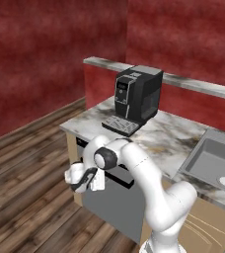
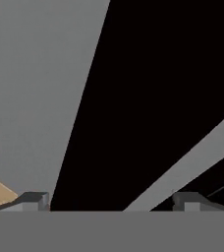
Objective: Open the dishwasher door and pull out the top rack.
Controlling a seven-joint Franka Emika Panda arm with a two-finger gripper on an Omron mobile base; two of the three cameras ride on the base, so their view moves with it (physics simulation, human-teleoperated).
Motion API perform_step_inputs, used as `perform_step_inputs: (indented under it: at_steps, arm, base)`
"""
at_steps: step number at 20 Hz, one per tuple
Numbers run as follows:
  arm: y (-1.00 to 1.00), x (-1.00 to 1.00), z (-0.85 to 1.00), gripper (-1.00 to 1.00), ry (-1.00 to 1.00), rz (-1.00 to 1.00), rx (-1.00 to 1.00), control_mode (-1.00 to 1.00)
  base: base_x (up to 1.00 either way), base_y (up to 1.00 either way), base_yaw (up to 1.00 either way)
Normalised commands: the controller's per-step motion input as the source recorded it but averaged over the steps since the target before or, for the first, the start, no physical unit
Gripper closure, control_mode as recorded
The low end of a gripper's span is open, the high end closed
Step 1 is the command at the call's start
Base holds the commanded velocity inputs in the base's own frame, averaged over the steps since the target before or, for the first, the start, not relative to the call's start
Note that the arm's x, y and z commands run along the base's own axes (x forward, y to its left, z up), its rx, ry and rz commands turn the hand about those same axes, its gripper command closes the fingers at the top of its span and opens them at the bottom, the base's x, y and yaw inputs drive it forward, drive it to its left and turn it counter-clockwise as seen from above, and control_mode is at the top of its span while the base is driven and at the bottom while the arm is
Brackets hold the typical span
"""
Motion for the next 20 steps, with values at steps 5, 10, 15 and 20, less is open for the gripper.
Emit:
perform_step_inputs:
  at_steps: [5,10,15,20]
  arm:
    - [-0.14,0.48,-0.45,-1.00,0.00,0.00,-0.02,-1.00]
    - [-0.02,0.30,-0.48,-1.00,0.00,0.00,-0.02,-1.00]
    - [0.00,0.04,-0.34,1.00,0.02,0.00,-0.01,-1.00]
    - [-0.08,-0.36,-0.38,1.00,0.06,-0.06,0.18,-1.00]
  base:
    - [0.00,0.00,0.00]
    - [0.00,0.00,0.00]
    - [0.00,0.00,0.00]
    - [0.00,0.00,0.00]
